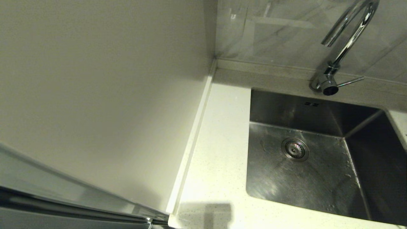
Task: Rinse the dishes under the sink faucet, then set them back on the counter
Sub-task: Put a bowl into the sink
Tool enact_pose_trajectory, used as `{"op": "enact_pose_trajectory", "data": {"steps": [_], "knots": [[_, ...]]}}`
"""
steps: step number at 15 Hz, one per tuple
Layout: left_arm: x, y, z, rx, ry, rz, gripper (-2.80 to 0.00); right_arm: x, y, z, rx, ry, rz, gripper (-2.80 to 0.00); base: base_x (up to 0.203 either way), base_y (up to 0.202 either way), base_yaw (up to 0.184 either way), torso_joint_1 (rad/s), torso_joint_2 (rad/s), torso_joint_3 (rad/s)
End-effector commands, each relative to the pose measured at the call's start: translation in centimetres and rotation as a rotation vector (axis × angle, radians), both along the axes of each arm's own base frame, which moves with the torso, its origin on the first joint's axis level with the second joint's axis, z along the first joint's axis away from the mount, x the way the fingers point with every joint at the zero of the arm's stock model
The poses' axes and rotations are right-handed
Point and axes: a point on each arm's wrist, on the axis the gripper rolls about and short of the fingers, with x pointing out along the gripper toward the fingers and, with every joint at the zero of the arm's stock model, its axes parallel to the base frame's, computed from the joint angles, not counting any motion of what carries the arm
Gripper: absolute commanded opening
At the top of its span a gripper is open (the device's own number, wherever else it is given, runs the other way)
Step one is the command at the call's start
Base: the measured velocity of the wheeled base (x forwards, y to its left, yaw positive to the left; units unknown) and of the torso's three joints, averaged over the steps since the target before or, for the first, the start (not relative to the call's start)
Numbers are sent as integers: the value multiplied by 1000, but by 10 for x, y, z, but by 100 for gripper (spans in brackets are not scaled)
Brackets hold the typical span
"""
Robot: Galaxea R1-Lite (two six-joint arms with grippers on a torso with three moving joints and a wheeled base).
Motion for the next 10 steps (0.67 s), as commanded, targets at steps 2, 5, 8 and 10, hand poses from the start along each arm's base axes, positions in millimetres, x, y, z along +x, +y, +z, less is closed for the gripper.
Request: {"op": "enact_pose_trajectory", "data": {"steps": [2, 5, 8, 10], "knots": [[0, 0, 0, 1, -3, 2, -280, 19, -7, -16, -20, -1, 24, 0, 0, 0, 0, 0, 0, 0], [0, 0, 0, -1, -3, 0, -280, 29, -20, -25, -55, -11, 13, 0, 0, 0, 0, 0, 0, 0], [0, 0, 0, 0, -3, 1, -280, 35, -29, -29, -73, -1, -8, 0, 0, 0, 0, 0, 0, 0], [0, 0, 0, 1, -3, 2, -280, 39, -35, -31, -79, 8, -24, 0, 0, 0, 0, 0, 0, 0]]}}
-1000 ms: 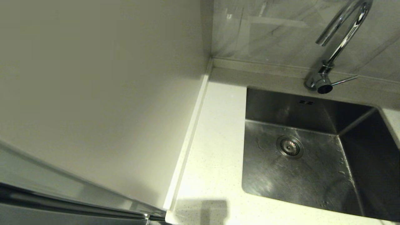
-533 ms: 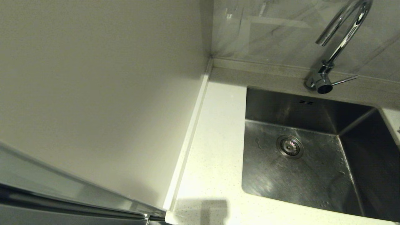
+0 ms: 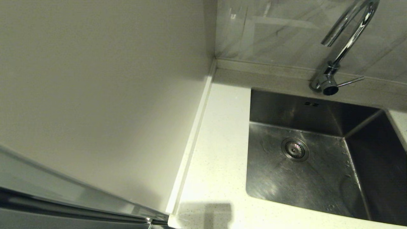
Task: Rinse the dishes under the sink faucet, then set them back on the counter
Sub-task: Put a bowl into the sink
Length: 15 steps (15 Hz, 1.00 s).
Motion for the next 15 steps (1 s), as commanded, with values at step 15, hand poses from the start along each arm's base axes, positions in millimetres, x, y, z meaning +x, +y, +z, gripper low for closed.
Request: {"op": "enact_pose_trajectory", "data": {"steps": [15], "knots": [[0, 0, 0, 0, -3, -1, -280, -24, 80, 45, 88, -72, 75, -280, 0, 0, 0, 0, 0, 0]]}}
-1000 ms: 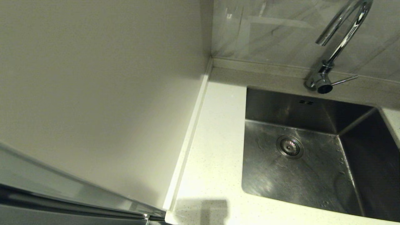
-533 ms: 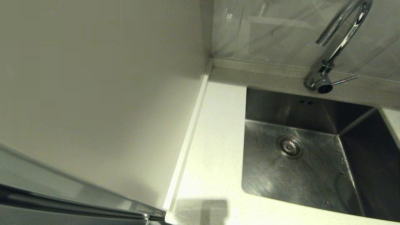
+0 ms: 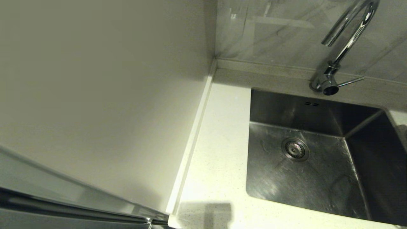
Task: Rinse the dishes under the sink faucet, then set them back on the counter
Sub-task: Put a bowl into the sink
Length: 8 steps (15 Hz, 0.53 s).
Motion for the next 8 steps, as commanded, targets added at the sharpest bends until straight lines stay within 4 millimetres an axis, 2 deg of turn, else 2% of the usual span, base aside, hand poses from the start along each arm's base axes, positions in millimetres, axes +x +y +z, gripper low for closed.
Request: {"op": "enact_pose_trajectory", "data": {"steps": [1, 4, 8], "knots": [[0, 0, 0, 0, -3, 0, -280, -21, 36, 39, -51, -77, 27, -280, 0, 0, 0, 0, 0, 0], [0, 0, 0, -1, -3, 0, -280, -40, 96, 56, 2, -109, 95, -280, 0, 0, 0, 0, 0, 0], [0, 0, 0, 1, -3, 1, -280, -91, 169, 77, 251, -113, 79, -280, 0, 0, 0, 0, 0, 0]]}}
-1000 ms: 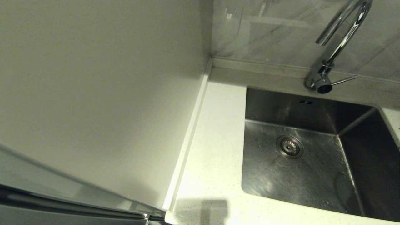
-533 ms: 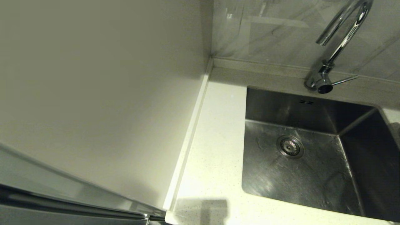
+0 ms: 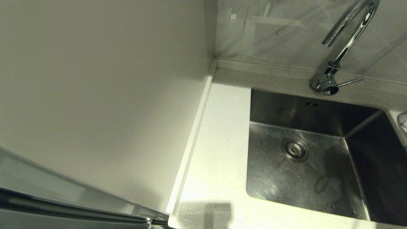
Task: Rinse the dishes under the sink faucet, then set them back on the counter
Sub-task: Put a bowl into the sink
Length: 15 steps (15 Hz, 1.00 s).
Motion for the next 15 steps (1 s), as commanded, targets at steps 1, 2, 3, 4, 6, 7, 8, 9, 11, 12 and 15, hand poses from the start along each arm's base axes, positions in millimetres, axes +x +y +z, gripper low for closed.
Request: {"op": "enact_pose_trajectory", "data": {"steps": [1, 2, 3, 4, 6, 7, 8, 9, 11, 12, 15], "knots": [[0, 0, 0, 0, -3, 0, -280, -47, 48, 19, 77, -14, 5, -280, 0, 0, 0, 0, 0, 0], [0, 0, 0, -1, -3, -1, -280, -62, 60, 17, 116, 41, -8, -280, 0, 0, 0, 0, 0, 0], [0, 0, 0, -1, -3, -1, -280, -76, 70, 16, 125, 76, -34, -280, 0, 0, 0, 0, 0, 0], [0, 0, 0, -1, -5, -1, -280, -88, 77, 13, 114, 98, -70, -280, 0, 0, 0, 0, 0, 0], [0, 0, 0, -1, -3, 0, -280, -99, 81, 4, 22, 143, -160, -280, 0, 0, 0, 0, 0, 0], [0, 0, 0, -1, -3, 1, -280, -101, 82, -3, -45, 167, -167, -280, 0, 0, 0, 0, 0, 0], [0, 0, 0, -1, -3, -1, -280, -106, 84, -11, -105, 184, -148, -280, 0, 0, 0, 0, 0, 0], [0, 0, 0, -1, -4, -1, -280, -109, 86, -22, -176, 212, -112, -280, 0, 0, 0, 0, 0, 0], [0, 0, 0, -1, -3, 0, -280, -113, 88, -48, -355, 304, -38, -280, 0, 0, 0, 0, 0, 0], [0, 0, 0, -1, -4, 0, -280, -114, 90, -62, -426, 346, 25, -280, 0, 0, 0, 0, 0, 0], [0, 0, 0, -1, -3, 0, -280, -107, 99, -85, -499, 347, 217, -280, 0, 0, 0, 0, 0, 0]]}}
